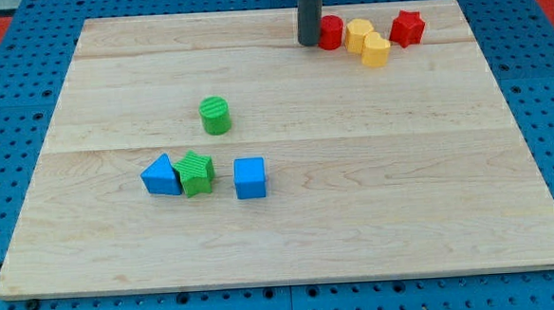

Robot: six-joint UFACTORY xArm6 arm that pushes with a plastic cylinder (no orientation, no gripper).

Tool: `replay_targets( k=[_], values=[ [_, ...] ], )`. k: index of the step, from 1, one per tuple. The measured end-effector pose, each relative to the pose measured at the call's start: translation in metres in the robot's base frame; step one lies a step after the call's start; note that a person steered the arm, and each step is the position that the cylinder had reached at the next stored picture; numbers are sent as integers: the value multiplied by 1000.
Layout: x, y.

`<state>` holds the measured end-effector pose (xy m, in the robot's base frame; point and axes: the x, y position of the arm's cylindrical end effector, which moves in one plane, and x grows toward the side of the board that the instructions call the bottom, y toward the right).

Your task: Move the green circle diagonally top left to the blue triangle

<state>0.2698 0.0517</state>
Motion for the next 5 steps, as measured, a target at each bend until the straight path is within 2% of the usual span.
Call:
replay_targets(
  k=[1, 2, 3, 5],
  values=[
    [28, 1],
    [82, -6],
    [125, -43],
    [133, -176]
  ],
)
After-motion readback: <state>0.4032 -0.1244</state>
